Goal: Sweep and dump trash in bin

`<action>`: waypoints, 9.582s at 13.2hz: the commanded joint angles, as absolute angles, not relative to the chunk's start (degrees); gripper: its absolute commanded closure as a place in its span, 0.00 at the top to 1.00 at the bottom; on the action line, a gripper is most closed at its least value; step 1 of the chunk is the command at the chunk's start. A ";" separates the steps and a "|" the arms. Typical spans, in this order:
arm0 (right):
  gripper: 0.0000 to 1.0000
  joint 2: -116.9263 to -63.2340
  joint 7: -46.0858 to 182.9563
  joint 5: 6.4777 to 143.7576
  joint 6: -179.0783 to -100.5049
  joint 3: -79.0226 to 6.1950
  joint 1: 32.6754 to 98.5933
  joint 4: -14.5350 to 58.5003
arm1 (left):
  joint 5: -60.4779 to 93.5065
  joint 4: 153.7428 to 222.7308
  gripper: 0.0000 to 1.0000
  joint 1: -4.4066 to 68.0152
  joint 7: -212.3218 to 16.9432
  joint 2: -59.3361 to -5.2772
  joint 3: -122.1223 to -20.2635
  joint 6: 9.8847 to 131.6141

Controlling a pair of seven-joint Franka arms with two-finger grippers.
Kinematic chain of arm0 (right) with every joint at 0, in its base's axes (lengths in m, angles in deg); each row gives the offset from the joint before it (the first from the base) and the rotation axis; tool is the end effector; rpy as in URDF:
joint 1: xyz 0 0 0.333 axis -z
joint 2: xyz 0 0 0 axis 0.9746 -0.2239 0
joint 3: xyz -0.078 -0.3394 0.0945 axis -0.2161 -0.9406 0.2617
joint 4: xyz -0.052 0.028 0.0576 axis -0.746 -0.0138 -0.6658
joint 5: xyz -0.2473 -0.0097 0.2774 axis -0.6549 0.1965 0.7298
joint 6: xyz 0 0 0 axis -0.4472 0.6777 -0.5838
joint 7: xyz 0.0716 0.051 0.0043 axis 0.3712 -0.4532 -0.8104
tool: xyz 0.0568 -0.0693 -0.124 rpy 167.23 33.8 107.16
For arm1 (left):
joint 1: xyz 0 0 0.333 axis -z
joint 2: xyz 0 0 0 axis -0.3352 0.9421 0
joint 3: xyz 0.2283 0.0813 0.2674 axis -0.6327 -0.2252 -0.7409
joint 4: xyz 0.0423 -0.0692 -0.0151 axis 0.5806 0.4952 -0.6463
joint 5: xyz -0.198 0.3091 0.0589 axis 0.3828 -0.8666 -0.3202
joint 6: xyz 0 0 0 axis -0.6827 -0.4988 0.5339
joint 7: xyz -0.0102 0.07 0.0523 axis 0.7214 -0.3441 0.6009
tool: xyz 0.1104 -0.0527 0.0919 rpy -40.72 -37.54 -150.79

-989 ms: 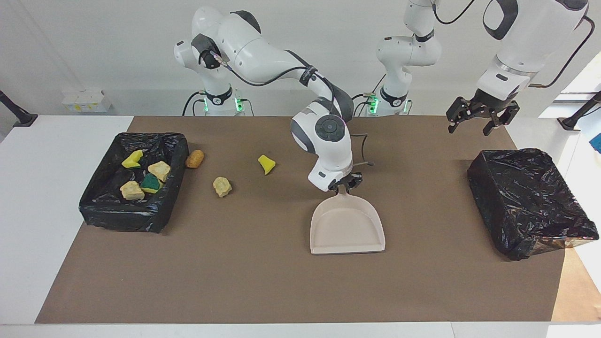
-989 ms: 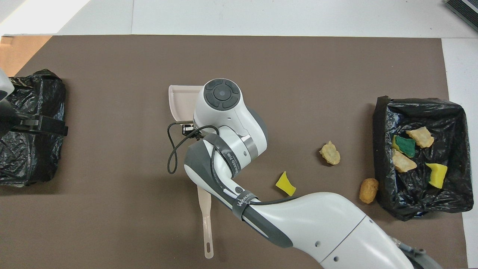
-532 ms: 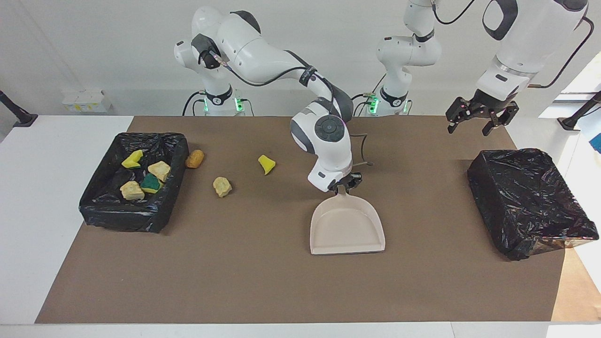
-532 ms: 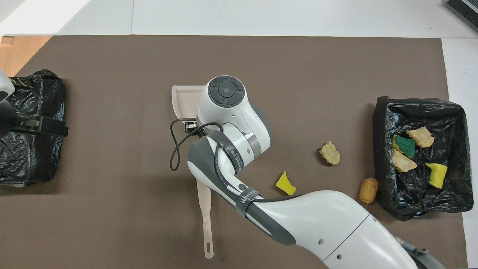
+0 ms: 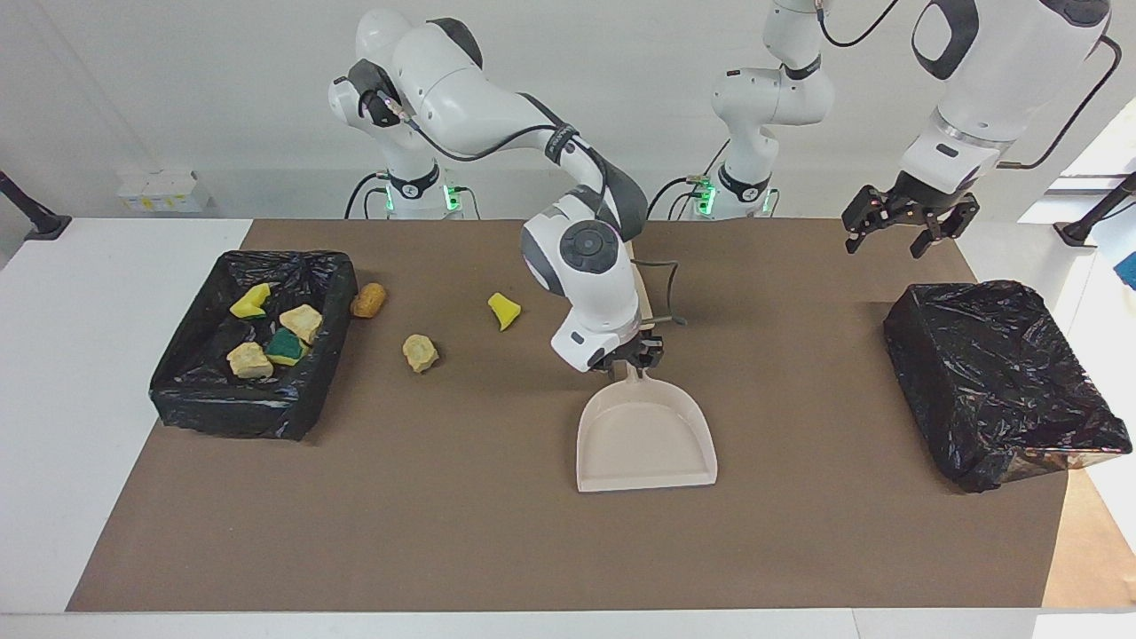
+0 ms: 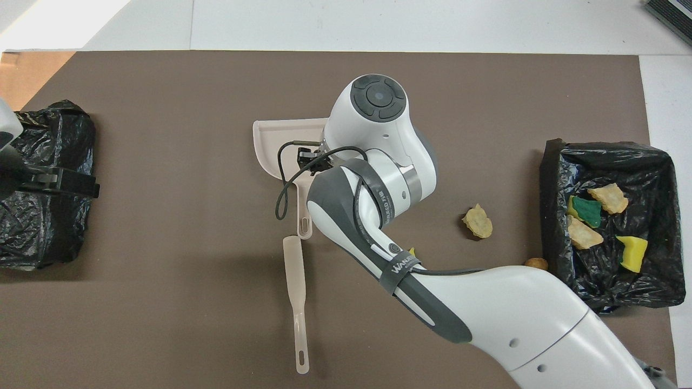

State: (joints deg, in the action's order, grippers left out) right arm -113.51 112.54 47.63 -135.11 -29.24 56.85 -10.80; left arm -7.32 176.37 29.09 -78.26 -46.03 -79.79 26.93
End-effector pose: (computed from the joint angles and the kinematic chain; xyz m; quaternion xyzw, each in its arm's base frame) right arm 0.6447 0.3929 0.3848 -0.9928 0.0512 0.0285 0.1048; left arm 0.5143 -0.0371 0.6072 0.9975 -0.0683 0.0084 0.0153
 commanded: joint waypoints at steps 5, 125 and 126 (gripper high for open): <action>1.00 -100.42 110.71 47.87 -128.65 -29.02 69.66 -6.36 | -6.95 176.78 1.00 29.08 -77.85 -46.50 -80.02 26.50; 0.00 -48.02 113.26 41.10 -105.50 -26.74 66.77 60.08 | -8.88 183.52 0.00 40.77 -42.22 -36.29 -79.93 32.38; 0.00 -47.93 113.09 40.58 -107.08 -26.74 67.91 60.69 | -10.28 185.11 0.00 40.68 -38.95 -37.17 -79.93 32.99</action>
